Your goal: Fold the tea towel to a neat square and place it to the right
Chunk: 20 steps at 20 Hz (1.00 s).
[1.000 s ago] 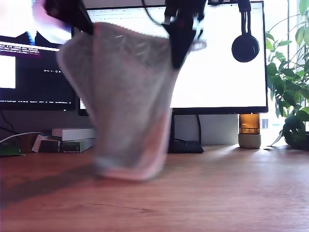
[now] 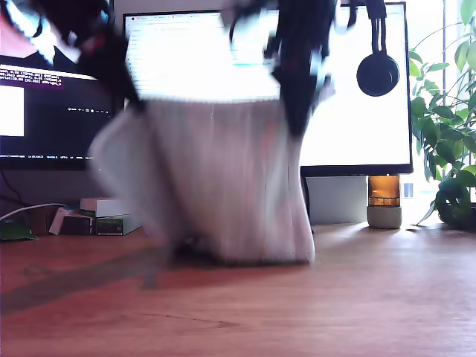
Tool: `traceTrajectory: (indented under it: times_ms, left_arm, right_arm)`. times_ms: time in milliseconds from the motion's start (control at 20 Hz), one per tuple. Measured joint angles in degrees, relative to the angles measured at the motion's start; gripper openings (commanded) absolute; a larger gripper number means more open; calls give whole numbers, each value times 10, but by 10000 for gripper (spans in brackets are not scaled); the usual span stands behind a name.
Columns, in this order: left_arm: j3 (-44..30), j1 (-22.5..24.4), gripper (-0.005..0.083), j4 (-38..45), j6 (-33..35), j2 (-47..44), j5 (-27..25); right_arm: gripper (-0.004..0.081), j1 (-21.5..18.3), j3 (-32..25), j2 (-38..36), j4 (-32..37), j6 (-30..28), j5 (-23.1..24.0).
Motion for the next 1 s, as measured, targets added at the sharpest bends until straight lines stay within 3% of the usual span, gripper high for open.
traceTrajectory:
  times_ms: [250,400,700,1000]
  left_arm:
    - [0,-17,-24,-76,-13,44,32]
    - [0,-38,-24,-118,-32,43,52]
    - [0,-63,-24,-192,-76,69,75]
    - [0,-90,-24,-243,-116,107,103]
  right_arm:
    - [-13,1,-1,24,-60,25,-64]
    - [-13,2,-30,17,-60,44,-102]
    - [-13,33,-169,17,-62,56,-109]
    - [-13,42,-214,17,-62,68,-109]
